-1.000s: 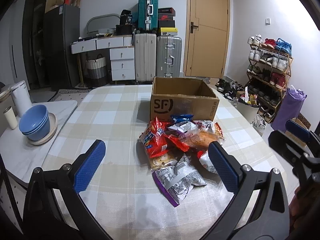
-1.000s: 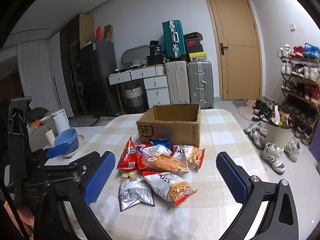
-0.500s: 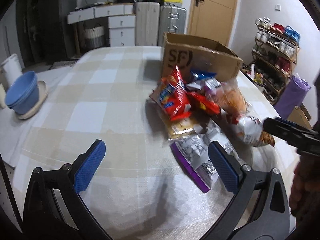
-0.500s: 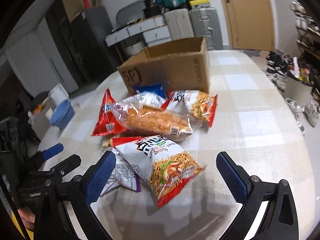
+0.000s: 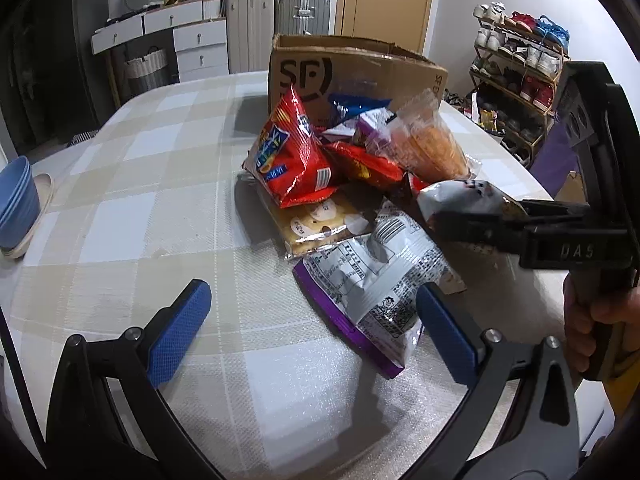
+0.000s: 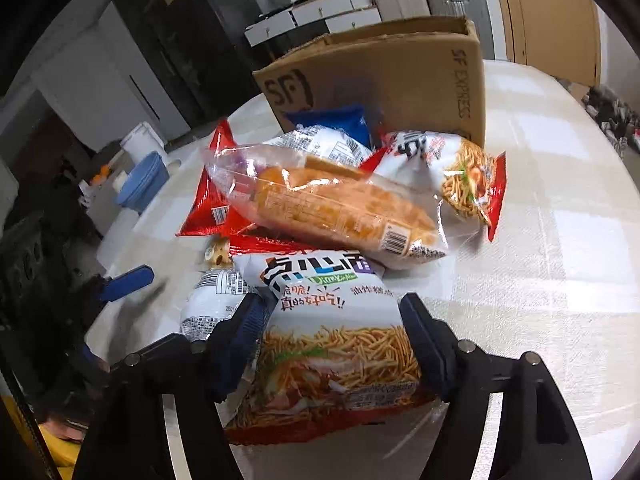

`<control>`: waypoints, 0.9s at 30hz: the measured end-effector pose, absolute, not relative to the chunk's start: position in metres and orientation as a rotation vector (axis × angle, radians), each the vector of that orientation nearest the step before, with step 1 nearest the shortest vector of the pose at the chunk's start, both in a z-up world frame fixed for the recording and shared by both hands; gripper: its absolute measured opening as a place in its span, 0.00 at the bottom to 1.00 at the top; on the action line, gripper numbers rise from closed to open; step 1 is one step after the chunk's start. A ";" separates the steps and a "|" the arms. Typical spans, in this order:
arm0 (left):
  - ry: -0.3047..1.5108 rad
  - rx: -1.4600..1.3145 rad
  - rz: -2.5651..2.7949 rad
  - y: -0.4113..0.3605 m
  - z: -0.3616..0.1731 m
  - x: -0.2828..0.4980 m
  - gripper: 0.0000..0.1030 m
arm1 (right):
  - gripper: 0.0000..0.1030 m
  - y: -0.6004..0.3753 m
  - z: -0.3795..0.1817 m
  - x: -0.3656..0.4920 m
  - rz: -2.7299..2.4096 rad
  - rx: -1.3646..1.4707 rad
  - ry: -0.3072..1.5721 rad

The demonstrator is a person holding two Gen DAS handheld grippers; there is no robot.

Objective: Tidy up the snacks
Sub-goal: 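Grasp the white-and-red noodle snack bag with the right gripper, then grasp the silver-and-purple snack bag with the left gripper while the right holds the noodle bag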

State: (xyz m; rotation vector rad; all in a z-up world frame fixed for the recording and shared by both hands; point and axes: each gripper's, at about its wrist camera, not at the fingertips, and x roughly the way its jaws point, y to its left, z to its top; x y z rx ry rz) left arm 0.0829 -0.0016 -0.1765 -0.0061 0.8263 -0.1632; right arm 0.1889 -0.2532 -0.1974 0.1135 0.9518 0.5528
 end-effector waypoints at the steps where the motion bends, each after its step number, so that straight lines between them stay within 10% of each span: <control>1: 0.832 -0.008 -0.163 -0.002 -0.176 0.085 0.99 | 0.64 -0.252 -0.198 0.188 0.560 0.116 0.957; 27: 0.939 -0.130 -0.234 -0.027 -0.167 0.107 0.99 | 0.56 -0.325 -0.153 0.097 0.595 0.361 0.781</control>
